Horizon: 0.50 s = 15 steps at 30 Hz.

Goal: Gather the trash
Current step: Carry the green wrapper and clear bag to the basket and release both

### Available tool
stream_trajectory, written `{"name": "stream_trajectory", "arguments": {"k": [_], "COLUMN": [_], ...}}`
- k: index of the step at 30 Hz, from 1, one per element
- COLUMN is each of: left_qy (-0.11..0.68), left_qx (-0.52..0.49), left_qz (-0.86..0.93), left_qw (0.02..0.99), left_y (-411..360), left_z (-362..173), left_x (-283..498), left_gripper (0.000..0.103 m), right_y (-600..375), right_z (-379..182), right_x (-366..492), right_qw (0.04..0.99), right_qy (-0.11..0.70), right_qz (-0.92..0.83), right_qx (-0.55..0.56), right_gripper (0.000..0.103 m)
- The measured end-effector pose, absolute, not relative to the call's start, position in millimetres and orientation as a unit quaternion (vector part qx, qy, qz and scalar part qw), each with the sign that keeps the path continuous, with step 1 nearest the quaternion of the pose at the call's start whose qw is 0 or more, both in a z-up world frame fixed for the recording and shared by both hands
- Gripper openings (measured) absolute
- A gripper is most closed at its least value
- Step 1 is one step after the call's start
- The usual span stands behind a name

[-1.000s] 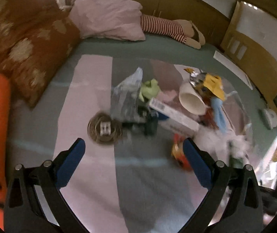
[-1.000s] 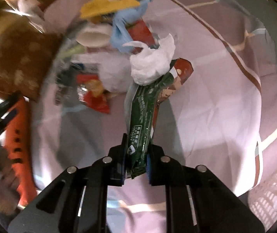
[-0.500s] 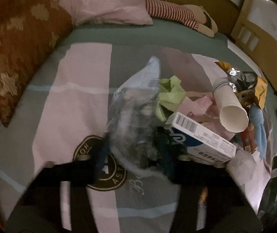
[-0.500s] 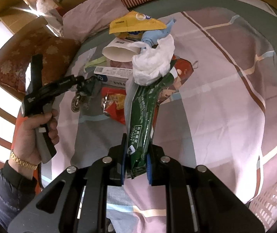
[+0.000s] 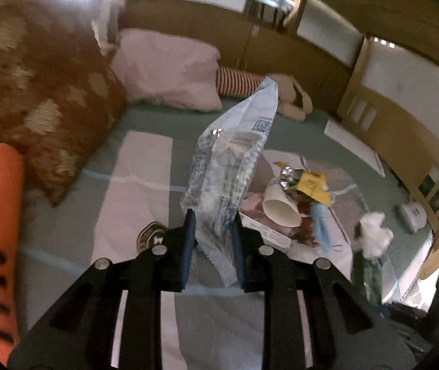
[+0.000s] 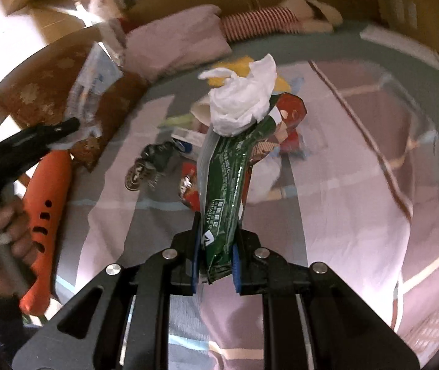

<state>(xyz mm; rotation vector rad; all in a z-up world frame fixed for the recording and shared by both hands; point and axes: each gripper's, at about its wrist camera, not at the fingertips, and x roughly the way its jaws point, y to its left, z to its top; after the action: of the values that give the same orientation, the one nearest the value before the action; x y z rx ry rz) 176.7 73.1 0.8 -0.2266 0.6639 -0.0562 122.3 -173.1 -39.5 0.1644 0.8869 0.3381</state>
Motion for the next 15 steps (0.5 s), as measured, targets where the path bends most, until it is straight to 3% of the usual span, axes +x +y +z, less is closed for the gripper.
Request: {"name": "stream_trajectory", "arguments": {"k": [6, 15], "left_qy": [0.332, 0.339], "left_qx": [-0.063, -0.050], "left_qz": [-0.008, -0.009], "left_qw": [0.941, 0.939], "left_y": [57, 56], "left_z": [-23, -40], "left_x": [102, 50], "left_gripper": [0.024, 0.023], "right_y": [-163, -167], "right_z": [-26, -18], "right_x": [103, 59], "right_qw": [0.910, 0.926], "right_qy": [0.379, 0.344], "right_qz": [0.167, 0.157], "right_qx": [0.019, 0.011], "right_gripper": [0.017, 0.017]}}
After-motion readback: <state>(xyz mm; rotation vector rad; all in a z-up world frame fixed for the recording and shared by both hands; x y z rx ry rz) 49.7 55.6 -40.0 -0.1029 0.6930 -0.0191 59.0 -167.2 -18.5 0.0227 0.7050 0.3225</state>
